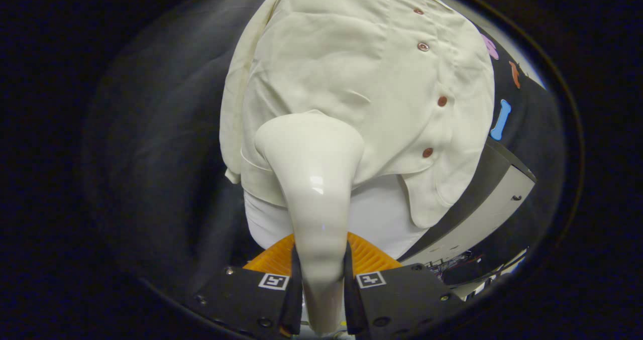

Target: Iron the clothes twice with a garment steamer, once on the left side and once on the right side.

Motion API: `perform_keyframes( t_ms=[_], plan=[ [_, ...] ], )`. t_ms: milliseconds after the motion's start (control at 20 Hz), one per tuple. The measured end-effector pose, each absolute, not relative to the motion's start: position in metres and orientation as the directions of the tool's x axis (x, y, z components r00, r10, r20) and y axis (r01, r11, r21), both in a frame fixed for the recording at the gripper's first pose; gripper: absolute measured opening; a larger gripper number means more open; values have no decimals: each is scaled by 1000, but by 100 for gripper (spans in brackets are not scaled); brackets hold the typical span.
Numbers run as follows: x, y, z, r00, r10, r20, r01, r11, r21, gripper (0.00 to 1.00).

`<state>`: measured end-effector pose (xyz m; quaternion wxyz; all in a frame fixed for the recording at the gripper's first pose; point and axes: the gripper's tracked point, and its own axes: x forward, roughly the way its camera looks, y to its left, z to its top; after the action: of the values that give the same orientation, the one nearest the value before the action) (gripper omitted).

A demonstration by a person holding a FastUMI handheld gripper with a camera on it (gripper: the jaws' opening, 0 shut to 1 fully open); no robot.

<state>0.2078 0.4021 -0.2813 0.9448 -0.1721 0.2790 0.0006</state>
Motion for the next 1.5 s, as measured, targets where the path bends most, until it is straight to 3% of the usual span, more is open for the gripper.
perform_keyframes(
  t_ms=[800,1500],
  plan=[
    [133,364,-160,894,102,-436,-246,925,-288,34],
    [170,330,29,973,142,-182,-178,964,-200,33]
  ],
)
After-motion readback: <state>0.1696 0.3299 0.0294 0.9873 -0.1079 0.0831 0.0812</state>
